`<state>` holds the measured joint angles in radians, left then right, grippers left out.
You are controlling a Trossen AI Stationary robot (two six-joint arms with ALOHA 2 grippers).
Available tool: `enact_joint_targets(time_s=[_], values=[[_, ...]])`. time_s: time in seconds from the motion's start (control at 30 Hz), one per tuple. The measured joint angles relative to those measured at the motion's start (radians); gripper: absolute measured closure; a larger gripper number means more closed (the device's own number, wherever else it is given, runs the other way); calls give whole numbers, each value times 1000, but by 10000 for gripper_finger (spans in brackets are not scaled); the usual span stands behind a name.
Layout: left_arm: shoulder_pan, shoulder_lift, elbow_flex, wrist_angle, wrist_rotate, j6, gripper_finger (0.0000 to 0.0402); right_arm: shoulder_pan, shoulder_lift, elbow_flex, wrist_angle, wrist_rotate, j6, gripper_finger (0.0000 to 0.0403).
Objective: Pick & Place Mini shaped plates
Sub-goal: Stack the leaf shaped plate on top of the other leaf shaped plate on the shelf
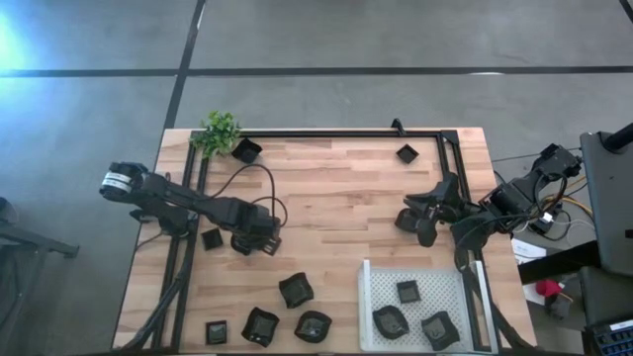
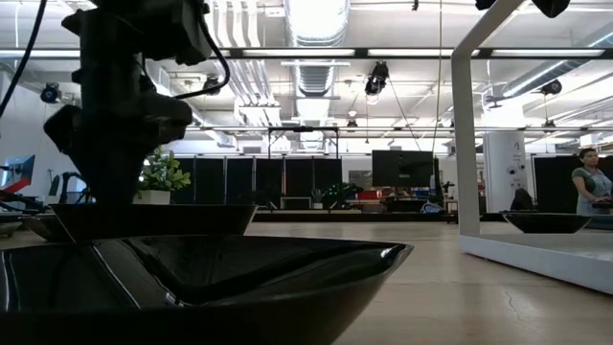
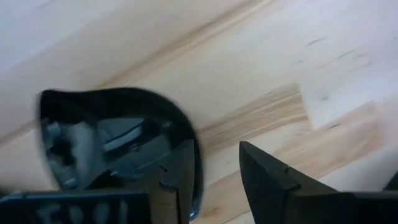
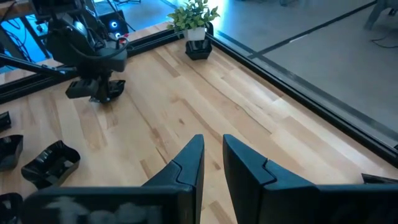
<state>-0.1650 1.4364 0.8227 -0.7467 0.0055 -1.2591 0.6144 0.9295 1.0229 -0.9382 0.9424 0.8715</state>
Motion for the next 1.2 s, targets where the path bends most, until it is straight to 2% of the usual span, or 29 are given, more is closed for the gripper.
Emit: enact_joint_targets(time_s=[0.87, 1.0, 1.2], values=[[0, 0, -66, 14, -39, -21, 284, 0, 2, 0, 2, 3, 45, 346], [0, 0, -66, 14, -39, -24, 309, 0, 2, 0, 2, 3, 45, 346], [0, 0, -67, 14, -38, -23, 378, 0, 2, 0, 2, 3, 45, 346]])
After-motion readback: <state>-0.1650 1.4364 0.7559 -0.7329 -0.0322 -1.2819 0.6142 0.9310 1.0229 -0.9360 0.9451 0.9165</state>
